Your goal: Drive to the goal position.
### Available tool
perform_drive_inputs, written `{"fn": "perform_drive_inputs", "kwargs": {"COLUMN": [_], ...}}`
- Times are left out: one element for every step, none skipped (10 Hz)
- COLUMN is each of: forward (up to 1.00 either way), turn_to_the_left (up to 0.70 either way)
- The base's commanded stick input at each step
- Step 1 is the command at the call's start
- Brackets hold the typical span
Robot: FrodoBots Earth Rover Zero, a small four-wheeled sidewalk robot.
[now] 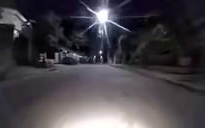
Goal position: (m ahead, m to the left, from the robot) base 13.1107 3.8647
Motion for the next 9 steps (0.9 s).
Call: {"fn": "perform_drive_inputs", "kwargs": {"forward": [1.0, 1.0, 1.0, 1.0, 1.0, 1.0, 1.0, 1.0, 1.0], "turn_to_the_left": [0.05, 0.05, 0.05, 0.05, 0.05, 0.05, 0.05, 0.05, 0.05]}}
